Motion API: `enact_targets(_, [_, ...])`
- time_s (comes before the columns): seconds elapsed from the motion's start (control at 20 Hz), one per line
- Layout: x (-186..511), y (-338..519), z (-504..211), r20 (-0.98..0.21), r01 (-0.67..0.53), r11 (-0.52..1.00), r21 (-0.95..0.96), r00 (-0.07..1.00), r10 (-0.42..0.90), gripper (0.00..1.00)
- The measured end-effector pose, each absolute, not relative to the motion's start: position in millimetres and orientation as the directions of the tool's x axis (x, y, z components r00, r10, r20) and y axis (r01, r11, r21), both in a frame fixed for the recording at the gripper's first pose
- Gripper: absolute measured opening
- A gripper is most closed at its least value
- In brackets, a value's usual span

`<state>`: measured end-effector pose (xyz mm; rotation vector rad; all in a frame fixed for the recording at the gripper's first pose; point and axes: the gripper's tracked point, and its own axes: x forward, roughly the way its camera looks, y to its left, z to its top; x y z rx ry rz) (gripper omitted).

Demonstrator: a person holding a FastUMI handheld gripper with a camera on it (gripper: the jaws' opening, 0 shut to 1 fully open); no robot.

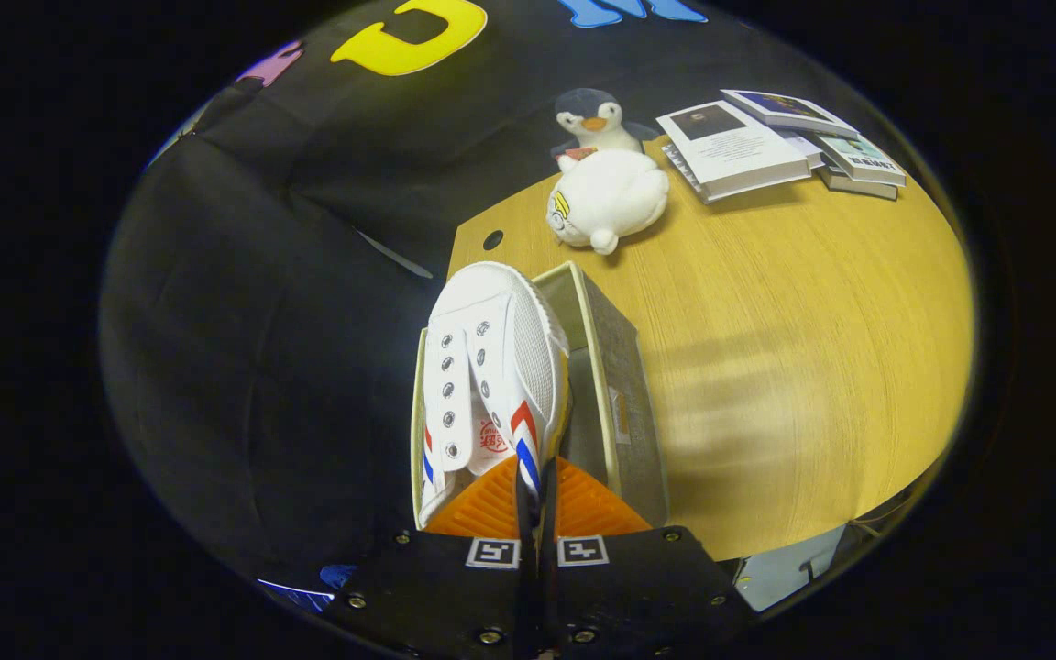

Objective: Open the storage box then place both shoes into the box .Put the left shoe in first, then the right shoe, with the right side of both shoes facing outward in a uniform manner.

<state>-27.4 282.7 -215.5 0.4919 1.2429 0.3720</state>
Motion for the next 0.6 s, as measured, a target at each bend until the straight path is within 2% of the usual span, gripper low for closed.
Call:
enact_targets(0.1, [-31, 291, -220, -0.806, -0.017, 0.840, 0.542, 0.271, 0.525, 0.04])
enact_targets(0.15, [-24, 296, -217, -0.792, -0.020, 0.833, 0.553, 0.297, 0.533, 0.16])
enact_targets(0.2, [-18, 296, -213, -0.782, -0.023, 0.832, 0.554, 0.328, 0.530, 0.38])
enact_targets(0.25, [-12, 287, -205, -0.782, -0.034, 0.845, 0.533, 0.363, 0.508, 0.51])
enact_targets(0.35, [-3, 275, -190, -0.771, -0.078, 0.865, 0.496, 0.419, 0.480, 0.99])
enact_targets(0.6, [6, 254, -150, -0.703, -0.206, 0.878, 0.433, 0.533, 0.471, 0.98])
